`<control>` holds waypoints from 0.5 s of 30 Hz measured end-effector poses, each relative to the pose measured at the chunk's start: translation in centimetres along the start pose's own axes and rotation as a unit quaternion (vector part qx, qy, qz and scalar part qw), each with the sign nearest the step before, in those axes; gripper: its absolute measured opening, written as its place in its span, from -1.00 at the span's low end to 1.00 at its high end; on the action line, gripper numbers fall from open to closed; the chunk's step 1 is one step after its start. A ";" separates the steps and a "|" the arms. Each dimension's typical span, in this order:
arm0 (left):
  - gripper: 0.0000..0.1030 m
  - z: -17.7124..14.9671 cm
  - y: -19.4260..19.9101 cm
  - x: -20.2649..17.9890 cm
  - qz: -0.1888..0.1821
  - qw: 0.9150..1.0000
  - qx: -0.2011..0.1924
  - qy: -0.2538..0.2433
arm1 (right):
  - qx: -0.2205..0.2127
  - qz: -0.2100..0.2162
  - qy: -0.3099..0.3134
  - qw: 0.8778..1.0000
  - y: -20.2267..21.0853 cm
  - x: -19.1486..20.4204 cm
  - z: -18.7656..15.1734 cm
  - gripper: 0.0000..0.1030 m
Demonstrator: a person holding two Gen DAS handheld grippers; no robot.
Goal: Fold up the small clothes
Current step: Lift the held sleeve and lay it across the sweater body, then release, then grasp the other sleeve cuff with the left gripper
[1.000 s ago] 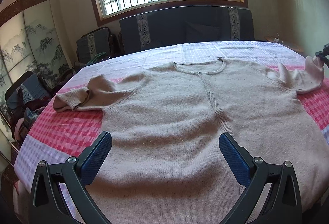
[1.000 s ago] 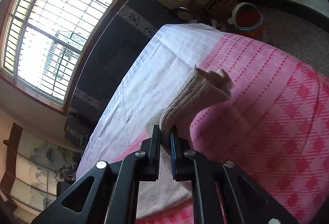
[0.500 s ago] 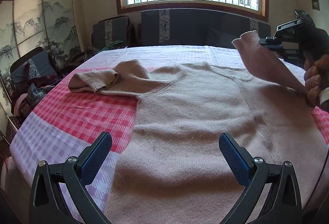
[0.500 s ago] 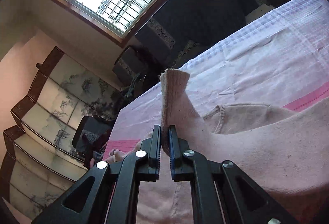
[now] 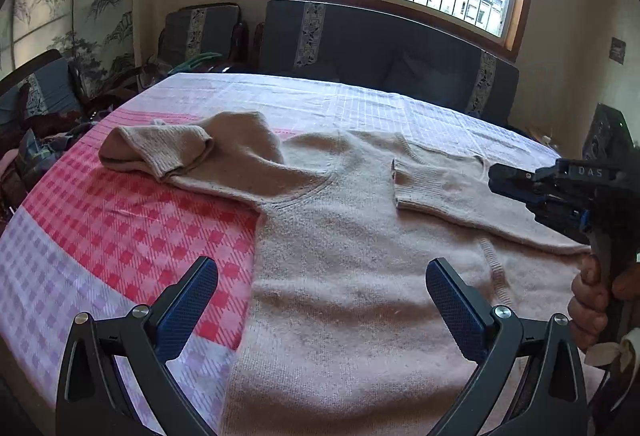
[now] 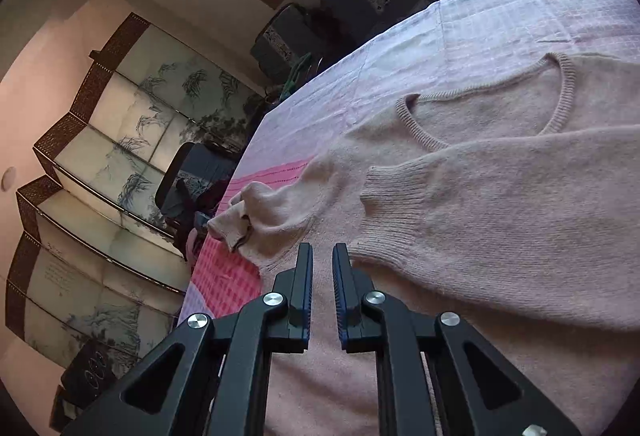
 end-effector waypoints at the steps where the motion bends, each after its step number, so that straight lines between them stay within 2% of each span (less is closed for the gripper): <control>1: 1.00 0.9 -0.8 -0.1 -0.036 0.999 0.008 0.008 | -0.009 0.006 -0.005 1.000 1.9 -0.8 0.0 -0.69; 3: 1.00 2.5 -2.7 -0.6 -0.095 0.995 0.020 0.017 | -0.021 0.011 -0.014 1.000 5.1 -2.2 -0.4 -0.51; 6: 0.98 4.7 -6.3 -2.0 -0.123 0.991 0.052 -0.006 | -0.043 -0.015 -0.005 0.999 9.6 -4.9 -2.0 -0.05; 9: 0.88 5.8 -10.0 -3.5 -0.163 0.982 0.093 -0.016 | -0.052 -0.031 0.000 0.998 12.5 -7.1 -3.7 -0.02; 12: 0.80 5.9 -13.6 -4.0 -0.189 0.971 0.148 0.019 | -0.059 -0.048 0.014 0.997 14.1 -8.3 -4.6 -0.02; 14: 0.80 5.9 -14.9 -3.6 -0.208 0.964 0.158 0.056 | -0.065 -0.052 0.024 0.996 14.6 -8.8 -4.9 -0.02; 15: 0.80 6.0 -15.0 -3.5 -0.209 0.964 0.147 0.067 | -0.067 -0.052 0.026 0.996 15.0 -9.1 -4.9 -0.02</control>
Point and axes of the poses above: each gripper's, at about its wrist camera, not at the fingertips, and y roughly against the way its jaws point, x to its left, z to its top, the point moved 2 cm from there along -y, roughly the way its jaws point, and after that the axes turned 9 degrees about -y, right-handed, at the moved point
